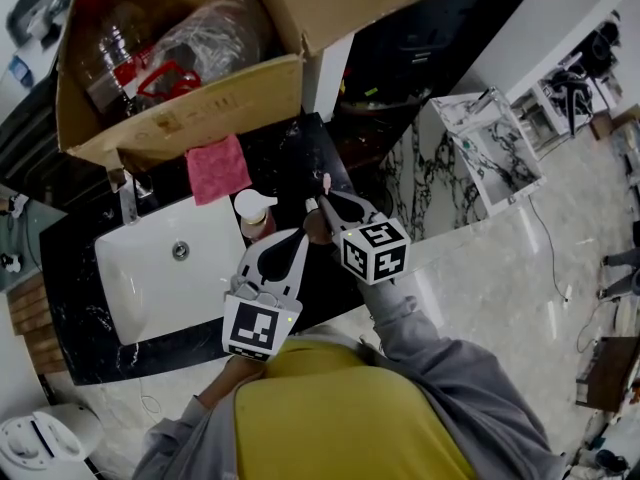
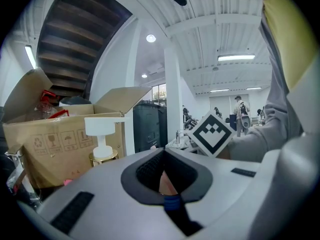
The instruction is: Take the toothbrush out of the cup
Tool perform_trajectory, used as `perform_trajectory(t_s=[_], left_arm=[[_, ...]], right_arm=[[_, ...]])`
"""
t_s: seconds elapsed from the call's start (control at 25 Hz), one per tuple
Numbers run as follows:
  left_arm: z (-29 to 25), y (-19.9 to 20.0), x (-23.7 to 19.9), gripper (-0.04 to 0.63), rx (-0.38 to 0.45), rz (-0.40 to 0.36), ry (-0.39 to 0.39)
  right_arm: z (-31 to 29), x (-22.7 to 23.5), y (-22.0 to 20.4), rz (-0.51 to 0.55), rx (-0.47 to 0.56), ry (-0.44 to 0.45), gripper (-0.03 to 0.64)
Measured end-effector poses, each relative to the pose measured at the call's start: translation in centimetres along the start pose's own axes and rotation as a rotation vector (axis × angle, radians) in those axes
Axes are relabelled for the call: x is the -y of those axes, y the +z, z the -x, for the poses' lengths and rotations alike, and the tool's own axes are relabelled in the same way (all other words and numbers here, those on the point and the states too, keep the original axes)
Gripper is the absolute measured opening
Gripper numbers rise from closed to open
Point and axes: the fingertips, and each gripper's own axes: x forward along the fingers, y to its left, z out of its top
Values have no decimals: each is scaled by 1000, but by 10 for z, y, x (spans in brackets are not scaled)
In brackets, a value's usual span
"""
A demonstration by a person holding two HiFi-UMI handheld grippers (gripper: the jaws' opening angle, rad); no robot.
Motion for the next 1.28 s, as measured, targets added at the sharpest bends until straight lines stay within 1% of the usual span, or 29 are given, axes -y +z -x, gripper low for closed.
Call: perform_trajectory(t_s=[0.16,0.44,0.56,0.8,0.92,1.04,1.16,1.28], left_arm=[[1,1,2,0,6,-6,-5],[2,8,3,0,27,-13,-11],[4,12,3,0,38,-17,-9],[7,22,-2,0,60,-28,7],[11,29,-4,0,83,-24,17],[16,36,-4,0,100,-37,22],[21,46,-1,0,127,-35,18],[25,53,2,0,143,-31,17]], right_arm=[[11,-3,16,1,45,-7,21],[48,-13,65,29,171,-49,21],[70,-18,85,64,232,-83,21],[120,-35,118,175,358,-174,21],[141,-43,123,195,413,-203,21],[156,-52,121,209,453,-223,21],[163,-58,114,221,455,-237,21],[163,-60,100,206,438,-242,21]])
